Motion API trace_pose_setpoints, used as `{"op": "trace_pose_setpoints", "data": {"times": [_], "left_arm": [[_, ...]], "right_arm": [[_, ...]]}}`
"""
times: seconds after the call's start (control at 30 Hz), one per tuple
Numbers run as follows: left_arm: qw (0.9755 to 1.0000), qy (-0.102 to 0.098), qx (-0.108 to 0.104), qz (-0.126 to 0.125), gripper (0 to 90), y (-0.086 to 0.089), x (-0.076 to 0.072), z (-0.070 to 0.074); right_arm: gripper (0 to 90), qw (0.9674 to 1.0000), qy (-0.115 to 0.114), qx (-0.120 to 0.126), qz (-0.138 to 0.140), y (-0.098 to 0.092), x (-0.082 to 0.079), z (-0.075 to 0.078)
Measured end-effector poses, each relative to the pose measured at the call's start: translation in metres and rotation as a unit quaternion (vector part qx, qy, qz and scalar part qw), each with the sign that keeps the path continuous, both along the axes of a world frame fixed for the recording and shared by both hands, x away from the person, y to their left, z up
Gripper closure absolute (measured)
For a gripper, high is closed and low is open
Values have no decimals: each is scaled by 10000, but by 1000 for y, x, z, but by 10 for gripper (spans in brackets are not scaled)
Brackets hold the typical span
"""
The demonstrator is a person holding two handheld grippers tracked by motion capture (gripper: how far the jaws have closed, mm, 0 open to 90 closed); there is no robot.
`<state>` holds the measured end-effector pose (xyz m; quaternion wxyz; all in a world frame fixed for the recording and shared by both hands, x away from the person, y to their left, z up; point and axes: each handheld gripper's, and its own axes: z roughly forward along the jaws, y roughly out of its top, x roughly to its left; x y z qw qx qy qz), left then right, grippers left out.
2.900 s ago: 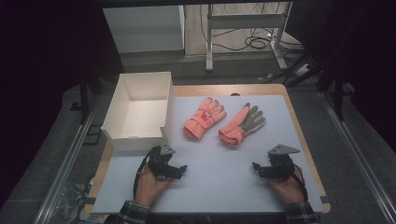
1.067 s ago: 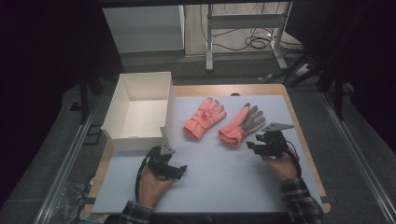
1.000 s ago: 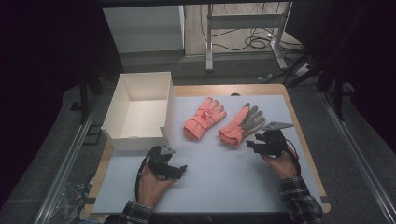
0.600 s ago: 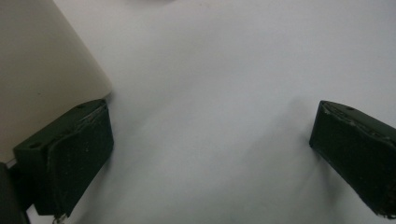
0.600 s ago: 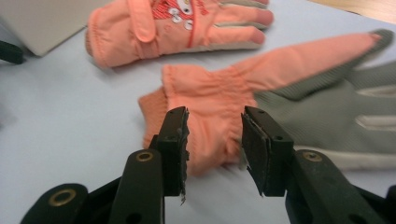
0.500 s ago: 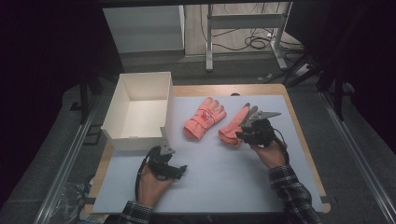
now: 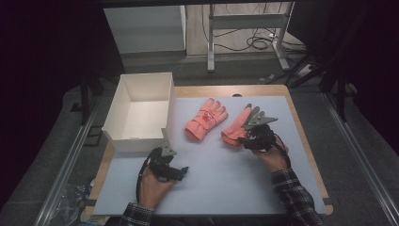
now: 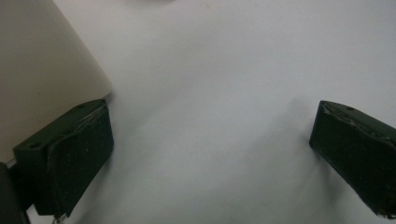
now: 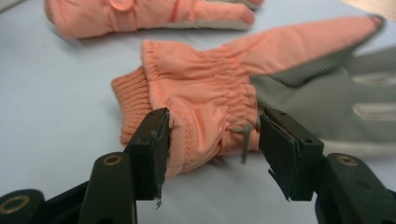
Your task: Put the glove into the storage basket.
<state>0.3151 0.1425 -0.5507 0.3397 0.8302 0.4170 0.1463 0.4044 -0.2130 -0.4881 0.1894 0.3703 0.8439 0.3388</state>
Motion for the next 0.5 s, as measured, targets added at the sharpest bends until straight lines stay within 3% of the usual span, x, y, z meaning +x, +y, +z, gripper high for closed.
{"op": "trace_pose_setpoints", "data": {"times": [0.27,0.43,0.5], "left_arm": [[10000,1,1,-1,0,0,0,0],[10000,2,2,-2,0,0,0,0],[10000,1,-1,-3,0,0,0,0]], "right_arm": [[429,9997,-23,-124,-206,-23,-1,3],[429,9996,-97,68,-257,-32,-5,18],[447,9993,-119,119,-324,-30,2,26]]}}
